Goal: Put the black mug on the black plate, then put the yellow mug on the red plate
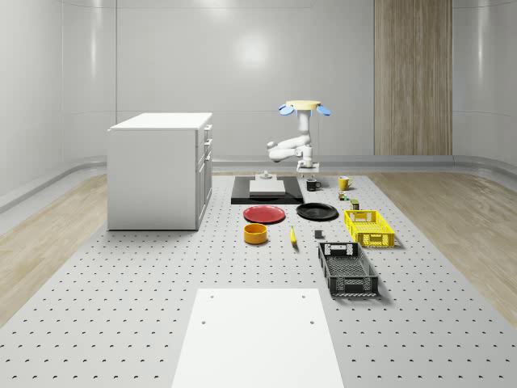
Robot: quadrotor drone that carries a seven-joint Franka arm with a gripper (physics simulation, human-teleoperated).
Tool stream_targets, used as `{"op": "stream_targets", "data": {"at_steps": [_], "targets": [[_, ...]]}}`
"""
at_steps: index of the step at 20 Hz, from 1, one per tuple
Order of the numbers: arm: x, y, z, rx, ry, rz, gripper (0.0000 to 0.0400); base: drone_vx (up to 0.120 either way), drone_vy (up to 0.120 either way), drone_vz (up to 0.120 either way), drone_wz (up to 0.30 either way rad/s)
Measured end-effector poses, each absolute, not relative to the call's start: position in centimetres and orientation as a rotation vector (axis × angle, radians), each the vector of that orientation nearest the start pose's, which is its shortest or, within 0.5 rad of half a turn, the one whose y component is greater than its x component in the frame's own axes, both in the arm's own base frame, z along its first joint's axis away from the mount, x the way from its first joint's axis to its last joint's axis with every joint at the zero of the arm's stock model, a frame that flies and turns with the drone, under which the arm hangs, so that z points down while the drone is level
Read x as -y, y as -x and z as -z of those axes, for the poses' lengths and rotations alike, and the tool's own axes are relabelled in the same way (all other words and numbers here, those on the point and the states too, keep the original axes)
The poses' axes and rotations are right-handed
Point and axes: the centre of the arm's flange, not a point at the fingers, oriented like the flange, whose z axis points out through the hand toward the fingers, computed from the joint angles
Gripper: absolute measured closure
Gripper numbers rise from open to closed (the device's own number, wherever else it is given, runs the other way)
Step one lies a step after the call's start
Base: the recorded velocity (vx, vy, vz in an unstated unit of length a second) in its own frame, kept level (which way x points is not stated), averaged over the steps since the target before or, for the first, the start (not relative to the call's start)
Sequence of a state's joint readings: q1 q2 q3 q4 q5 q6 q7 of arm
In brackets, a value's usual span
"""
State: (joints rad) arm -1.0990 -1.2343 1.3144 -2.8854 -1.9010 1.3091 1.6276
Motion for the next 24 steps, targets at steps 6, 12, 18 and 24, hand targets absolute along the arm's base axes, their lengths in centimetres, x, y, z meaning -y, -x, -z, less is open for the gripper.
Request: {"op": "stream_targets", "data": {"at_steps": [6, 12, 18, 24], "targets": [[0.0, -30.7, -50.1, 0.002, -0.001, -0.785, 0.0, 0.0, 0.0, 0.0, 0.0], [0.0, -31.9, -51.0, 0.002, -0.001, -0.785, 0.0, 0.0, 0.0, 0.0, 0.0], [-0.1, -32.3, -52.0, 0.002, -0.001, -0.785, 0.0, 0.0, 0.0, 0.0, 0.0], [-0.5, -32.4, -52.4, 0.002, -0.001, -0.785, 0.0, 0.0, 0.0, 0.0, 0.0]]}}
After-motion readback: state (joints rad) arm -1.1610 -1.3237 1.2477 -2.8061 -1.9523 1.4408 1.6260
